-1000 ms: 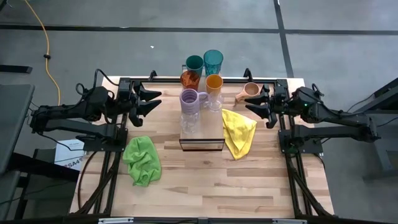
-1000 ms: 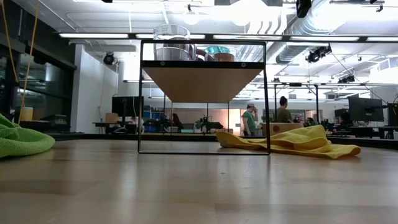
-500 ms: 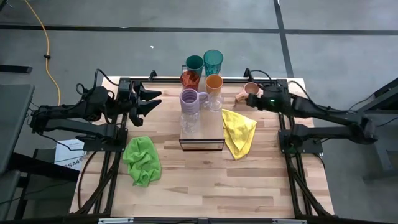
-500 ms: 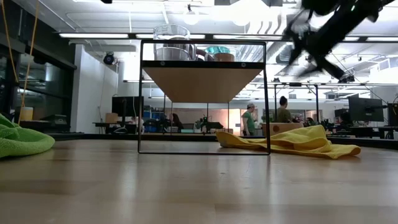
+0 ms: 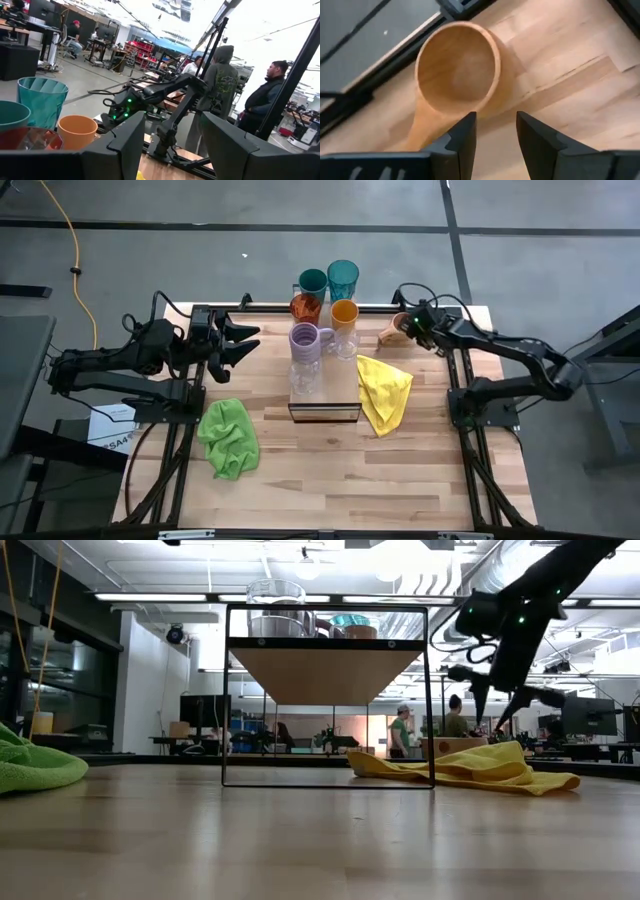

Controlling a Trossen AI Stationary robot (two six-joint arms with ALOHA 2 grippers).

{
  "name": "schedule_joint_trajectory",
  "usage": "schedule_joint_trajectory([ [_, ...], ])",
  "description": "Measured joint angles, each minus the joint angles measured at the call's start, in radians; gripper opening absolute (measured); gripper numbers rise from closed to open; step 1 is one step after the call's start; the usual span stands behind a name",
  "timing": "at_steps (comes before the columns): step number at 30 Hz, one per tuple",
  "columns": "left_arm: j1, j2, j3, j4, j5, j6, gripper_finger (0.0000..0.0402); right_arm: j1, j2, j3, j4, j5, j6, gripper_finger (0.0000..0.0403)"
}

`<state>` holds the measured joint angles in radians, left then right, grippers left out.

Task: Stack small to large cups/mugs on shelf
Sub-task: Put the brown mug on the shelf

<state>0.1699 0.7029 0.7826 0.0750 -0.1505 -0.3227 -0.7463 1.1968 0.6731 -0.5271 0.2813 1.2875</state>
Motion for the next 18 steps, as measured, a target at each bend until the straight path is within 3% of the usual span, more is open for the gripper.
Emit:
schedule_joint_trajectory([
  [6, 0.000, 0.000, 0.000, 0.000, 0.000, 0.001, 0.0182, -0.014, 0.050, 0.000, 0.114, 0.001, 0.023, 0.0131],
  [18, 0.000, 0.000, 0.000, 0.000, 0.000, 0.002, 0.0182, -0.052, 0.180, 0.000, 0.159, -0.020, 0.122, 0.0131],
])
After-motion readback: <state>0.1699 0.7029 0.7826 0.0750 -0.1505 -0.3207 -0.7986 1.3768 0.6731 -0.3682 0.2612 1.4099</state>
